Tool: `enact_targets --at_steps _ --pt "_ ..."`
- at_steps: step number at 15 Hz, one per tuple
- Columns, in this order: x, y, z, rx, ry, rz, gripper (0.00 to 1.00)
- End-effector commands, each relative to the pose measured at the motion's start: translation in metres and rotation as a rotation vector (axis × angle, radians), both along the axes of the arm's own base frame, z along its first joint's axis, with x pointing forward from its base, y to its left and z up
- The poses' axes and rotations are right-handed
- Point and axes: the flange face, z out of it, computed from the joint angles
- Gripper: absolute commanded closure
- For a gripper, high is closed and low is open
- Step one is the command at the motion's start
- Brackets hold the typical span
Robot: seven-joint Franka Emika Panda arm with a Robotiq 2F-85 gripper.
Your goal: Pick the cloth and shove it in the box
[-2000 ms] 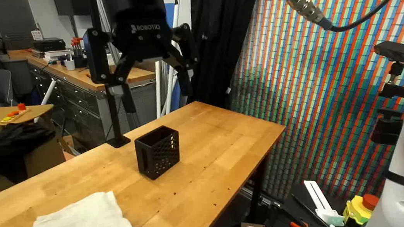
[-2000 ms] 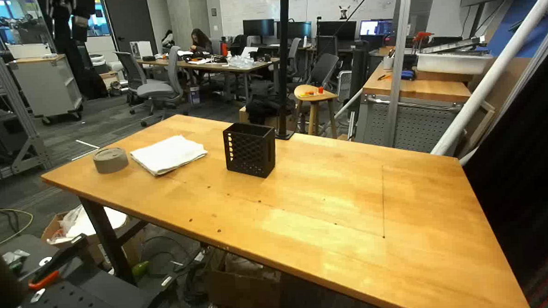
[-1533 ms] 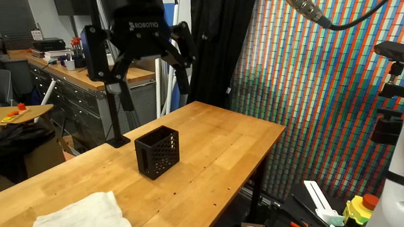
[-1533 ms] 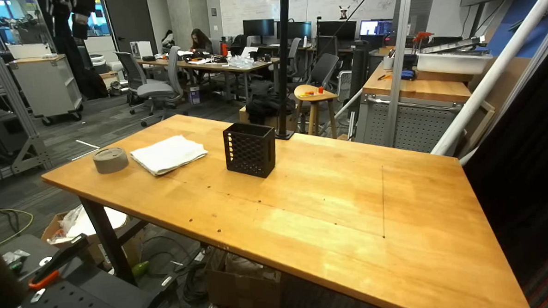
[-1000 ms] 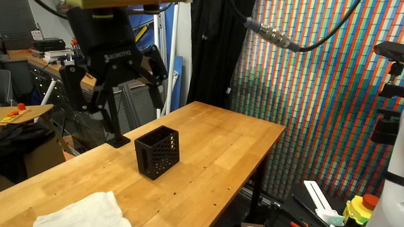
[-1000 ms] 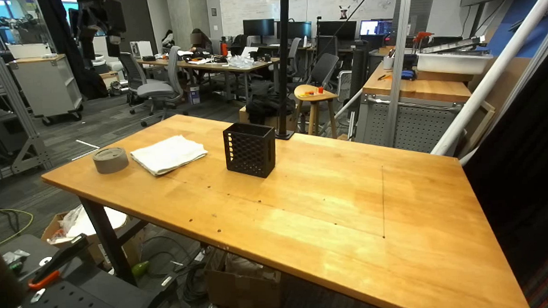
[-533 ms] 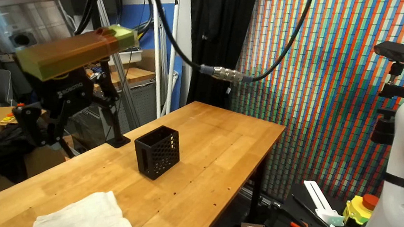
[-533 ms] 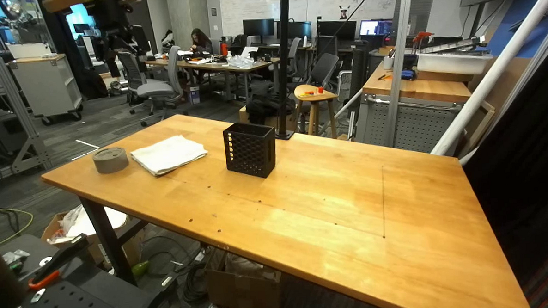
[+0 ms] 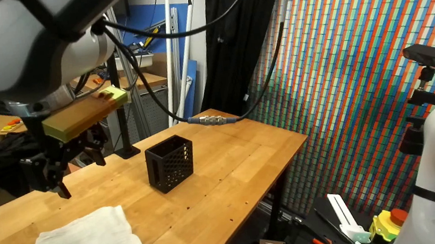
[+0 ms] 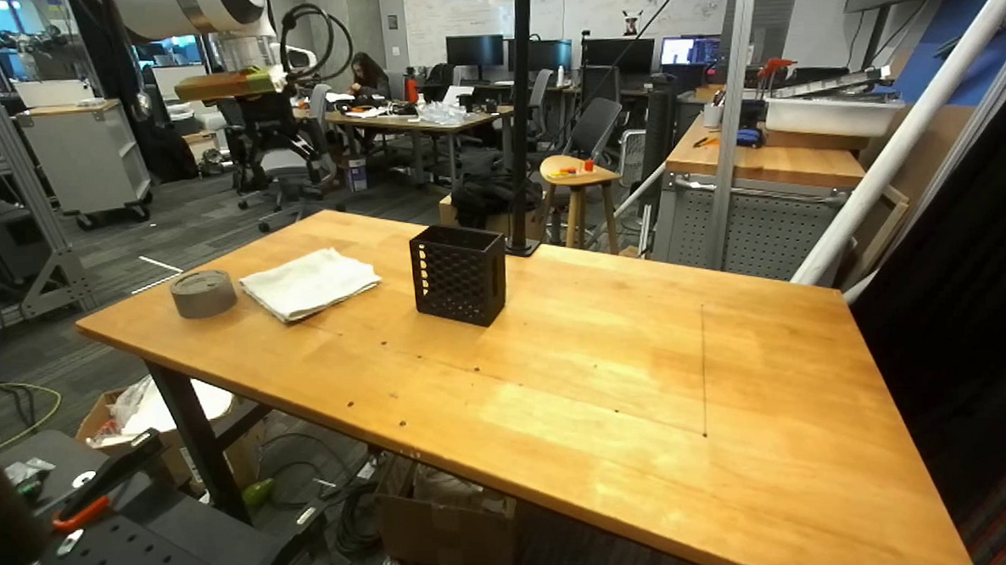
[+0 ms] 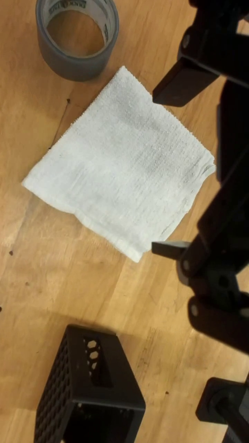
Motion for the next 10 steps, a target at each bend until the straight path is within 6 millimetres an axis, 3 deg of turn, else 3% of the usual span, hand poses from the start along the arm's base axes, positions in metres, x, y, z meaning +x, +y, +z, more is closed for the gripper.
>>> enact_targets --at_steps 1,10 --pt "0.029 -0.003 -0.036 0.026 0.006 0.101 0.00" --pt "0.056 0.002 -0.154 0.111 0.108 0.264 0.00"
